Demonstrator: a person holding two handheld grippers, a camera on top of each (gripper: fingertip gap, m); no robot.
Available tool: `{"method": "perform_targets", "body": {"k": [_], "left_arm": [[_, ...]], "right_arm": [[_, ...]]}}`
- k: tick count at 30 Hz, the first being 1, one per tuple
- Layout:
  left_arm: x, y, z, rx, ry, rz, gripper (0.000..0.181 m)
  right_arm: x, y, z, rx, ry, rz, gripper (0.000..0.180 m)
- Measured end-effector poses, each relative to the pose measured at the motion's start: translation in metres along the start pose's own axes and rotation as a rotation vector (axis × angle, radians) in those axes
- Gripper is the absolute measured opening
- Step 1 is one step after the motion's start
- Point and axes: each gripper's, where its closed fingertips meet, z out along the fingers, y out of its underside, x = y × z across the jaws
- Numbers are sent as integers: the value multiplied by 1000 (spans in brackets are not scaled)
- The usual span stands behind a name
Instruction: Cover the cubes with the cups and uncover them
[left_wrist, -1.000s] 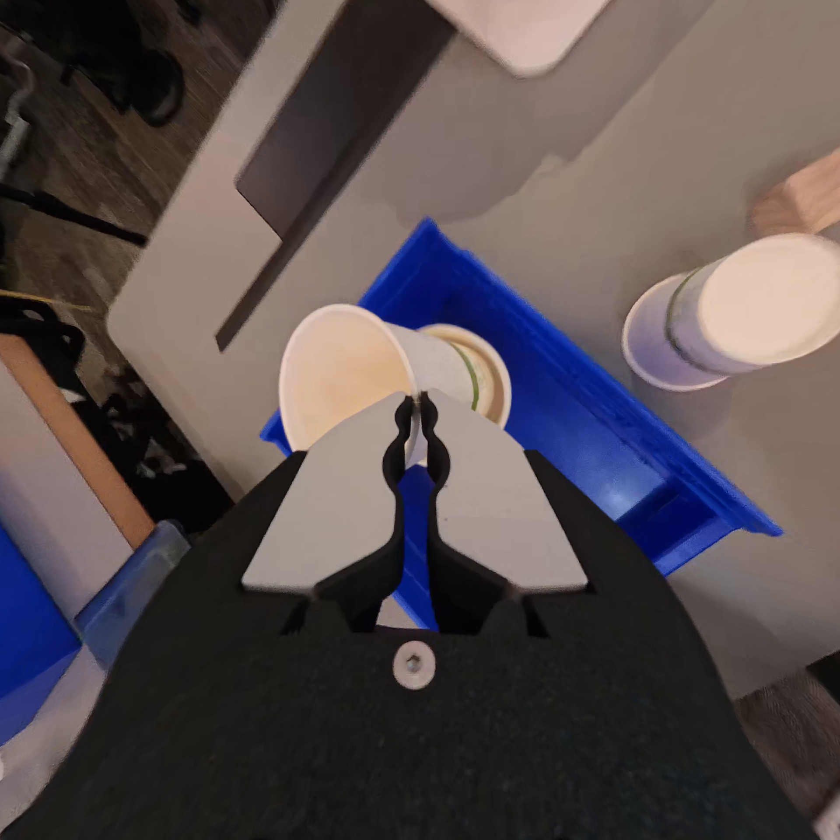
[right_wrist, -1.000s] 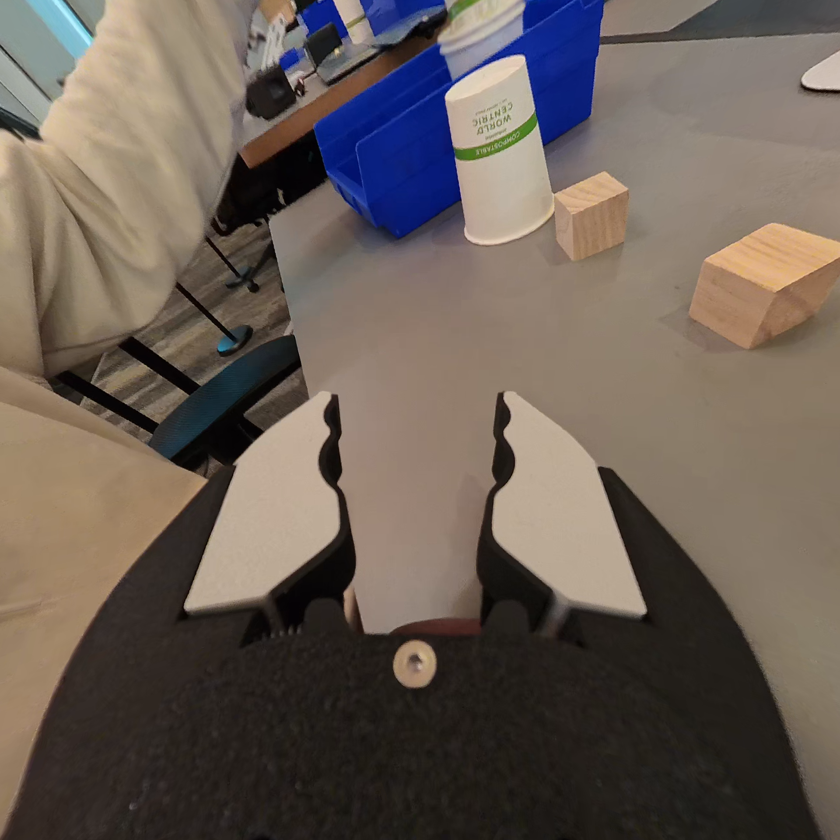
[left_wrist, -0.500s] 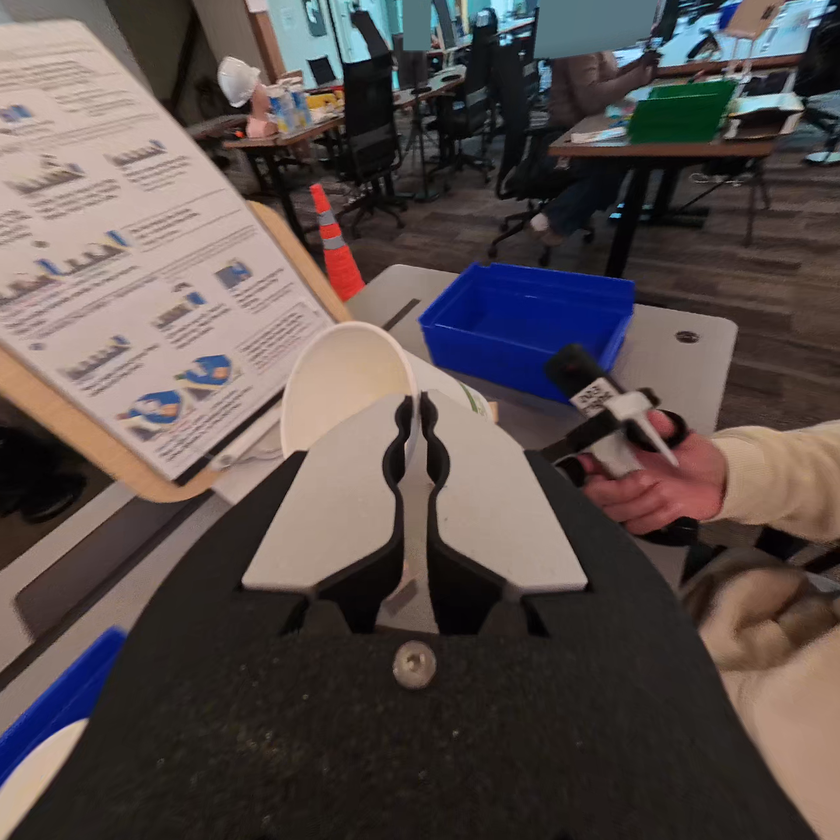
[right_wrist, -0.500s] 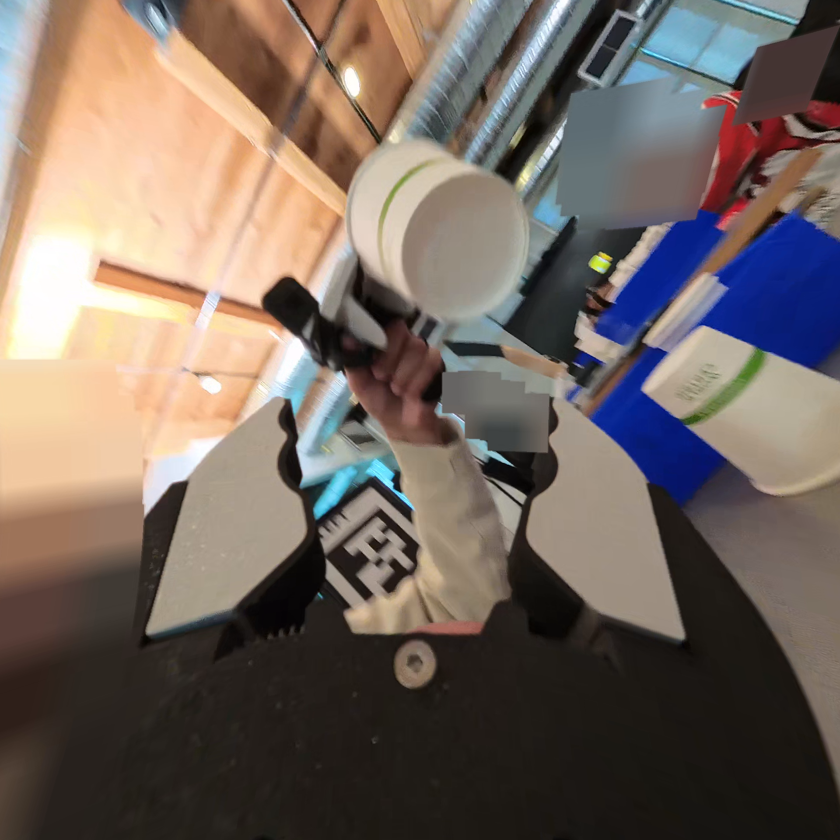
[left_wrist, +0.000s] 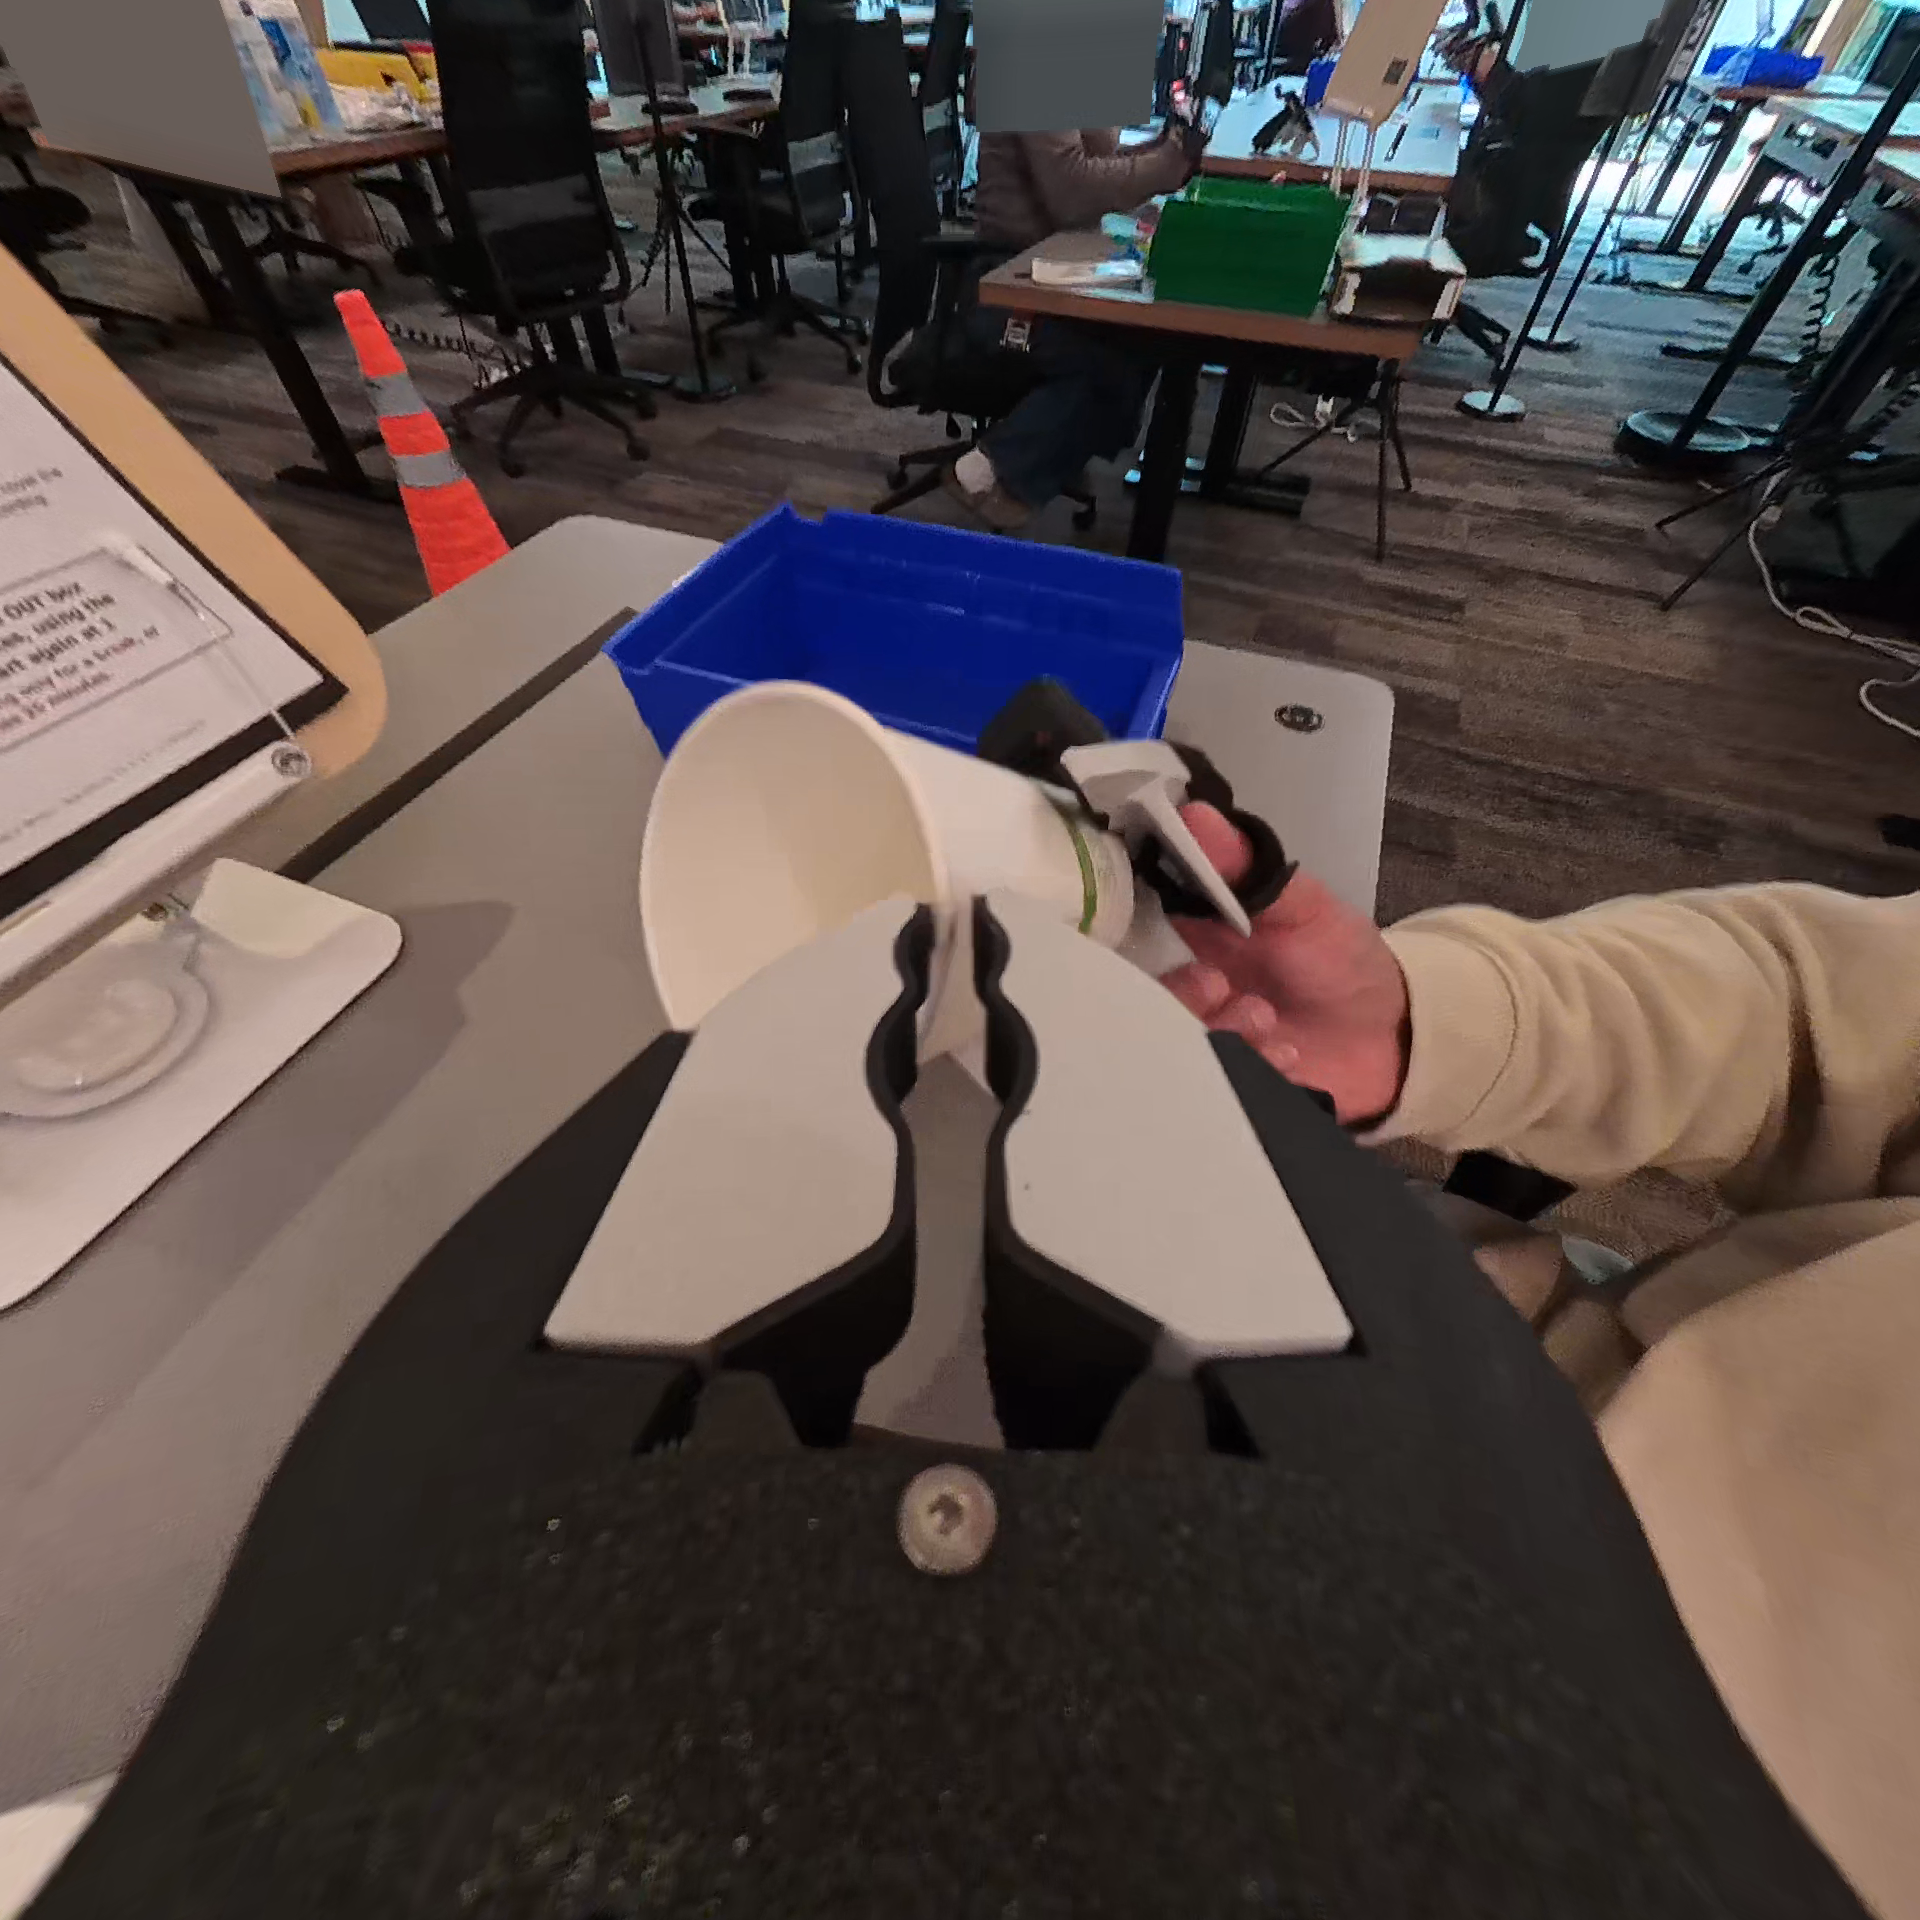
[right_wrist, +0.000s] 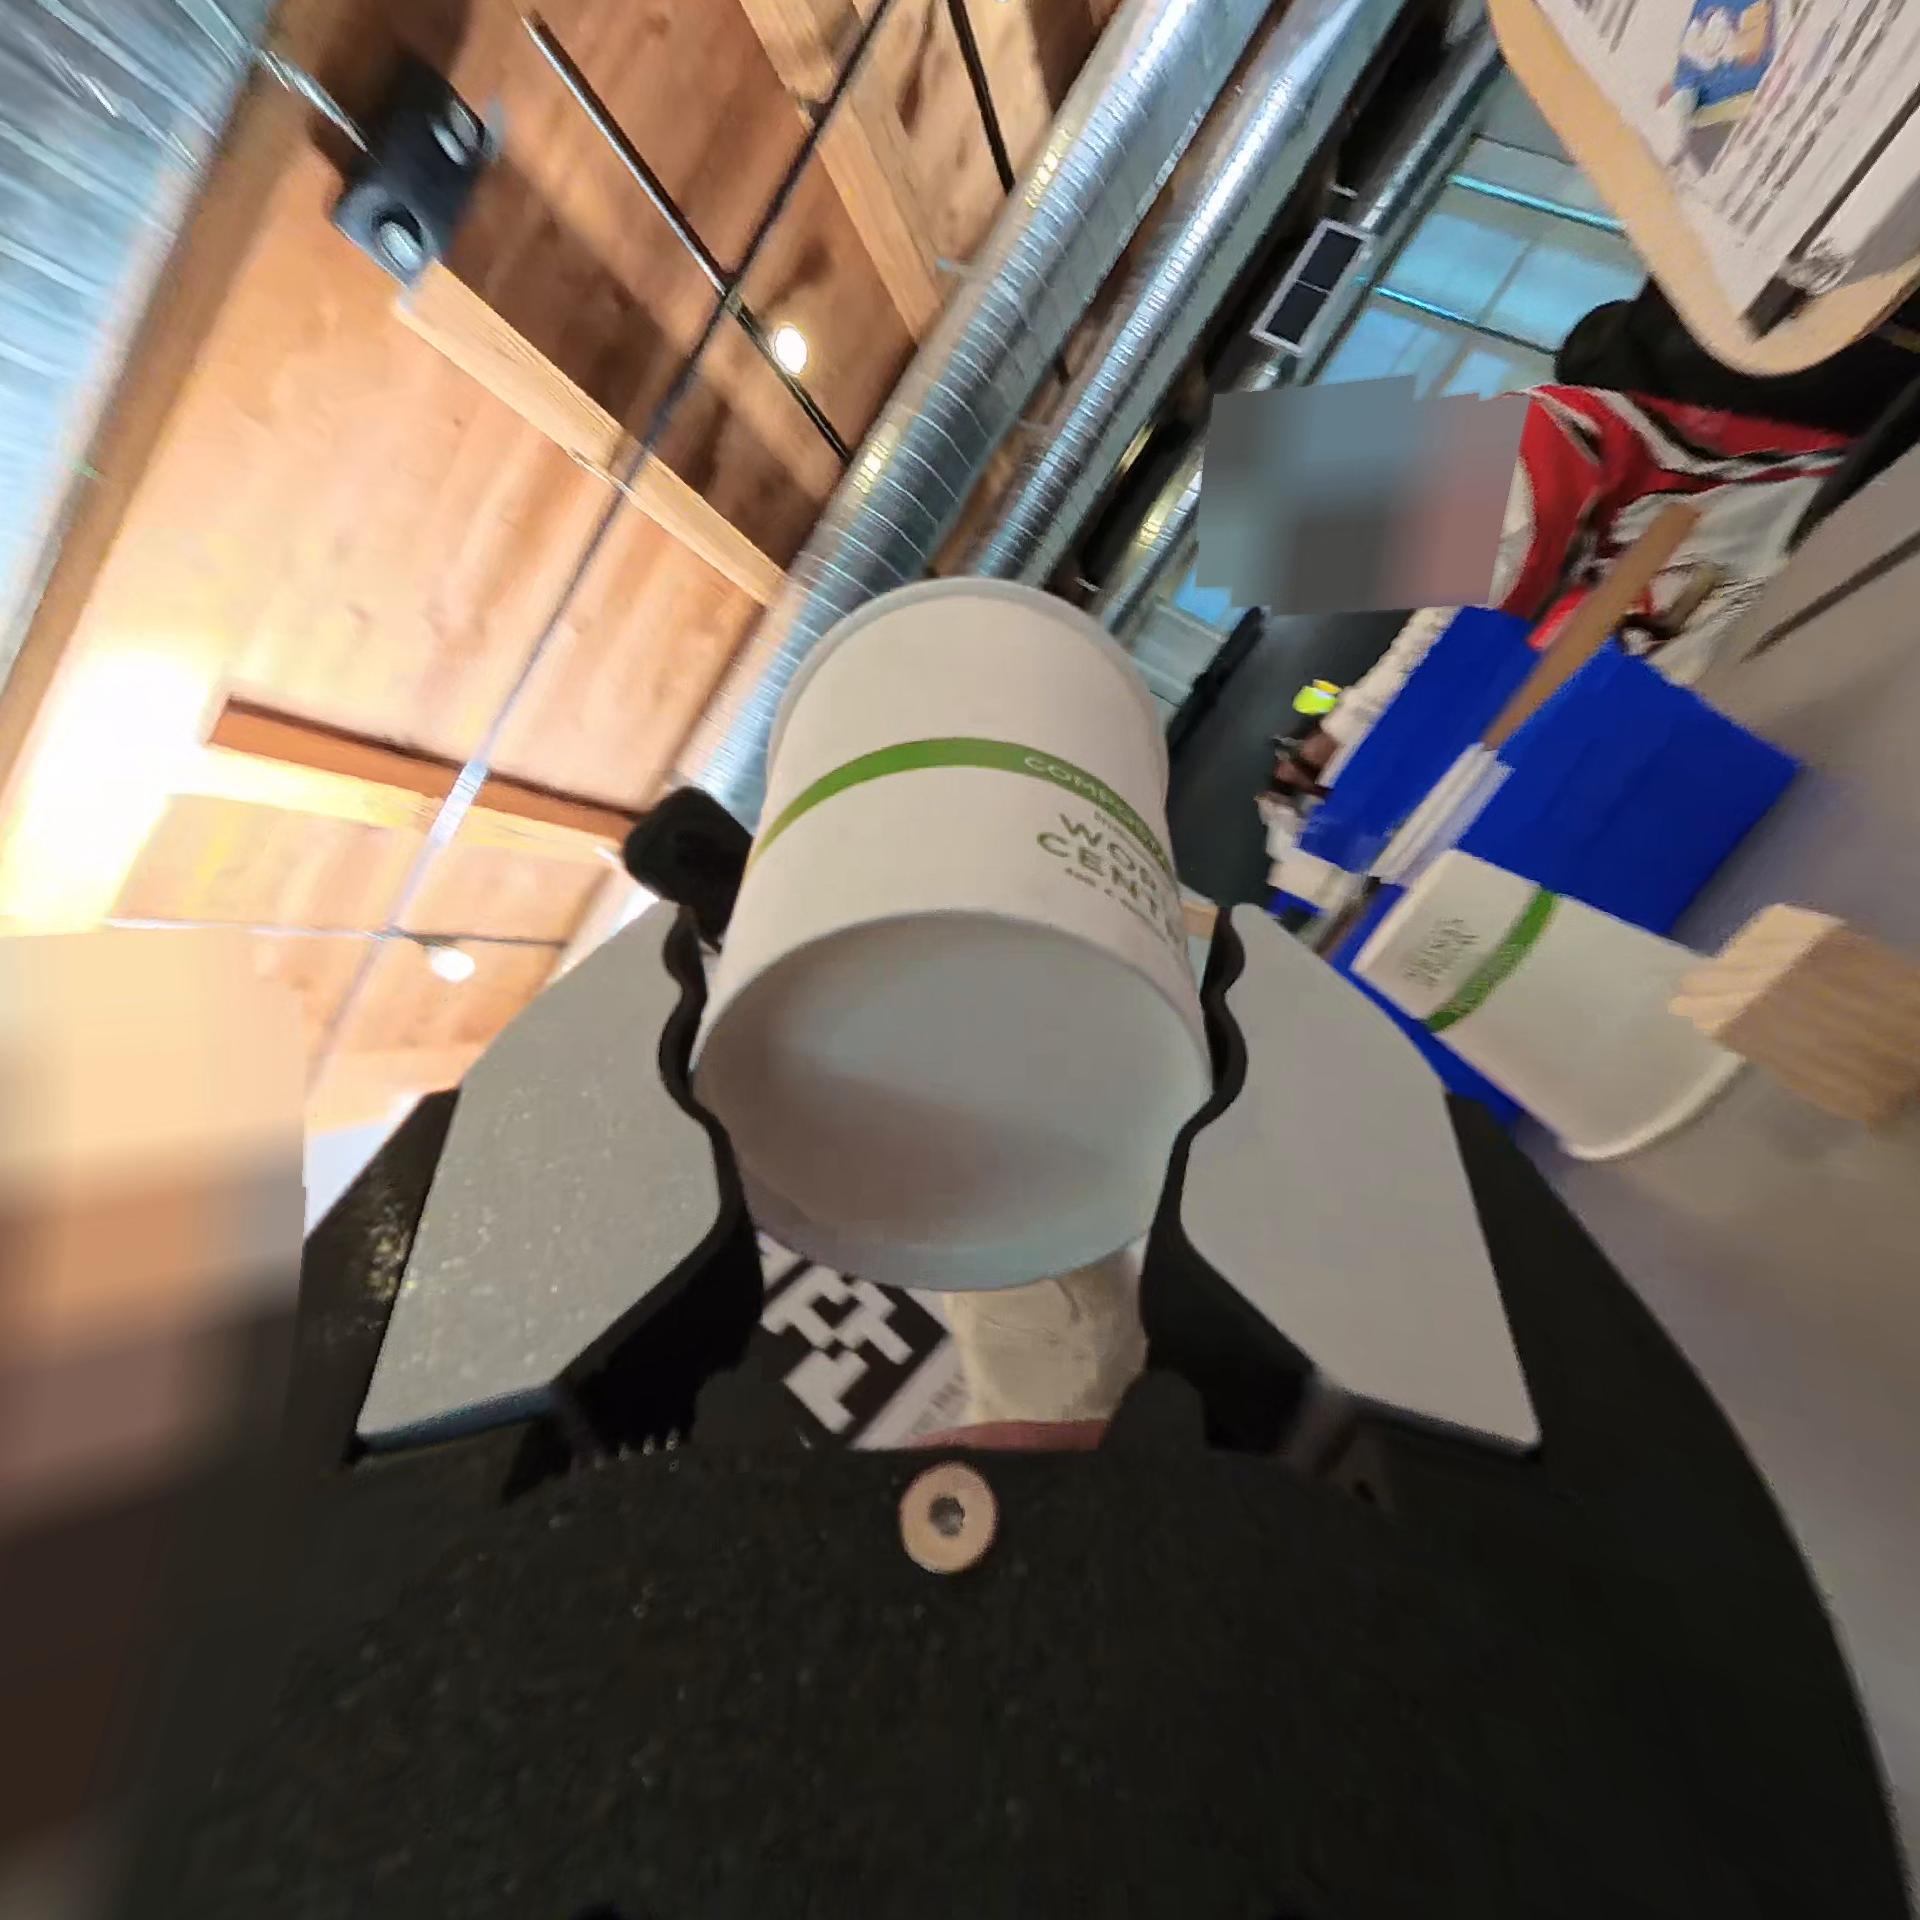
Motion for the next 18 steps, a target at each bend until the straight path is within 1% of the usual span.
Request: {"method": "perform_targets", "body": {"k": [2,6,9,11,14,18], "left_arm": [[-1,16,-8,-45,-8,16,29],[1,56,-42,-170,-54,134,57],[7,87,-70,-306,-48,237,65],[13,97,-84,-379,-8,288,67],[15,90,-92,-448,58,337,69],[20,56,-69,-473,200,328,72]], "right_arm": [[8,2,-1,-93,108,-123,91],[18,10,-6,-319,297,-352,92],[24,23,-11,-510,401,-486,92],[30,33,-16,-621,455,-574,92],[33,49,-18,-725,474,-639,92],[39,73,-20,-837,460,-677,92]]}}
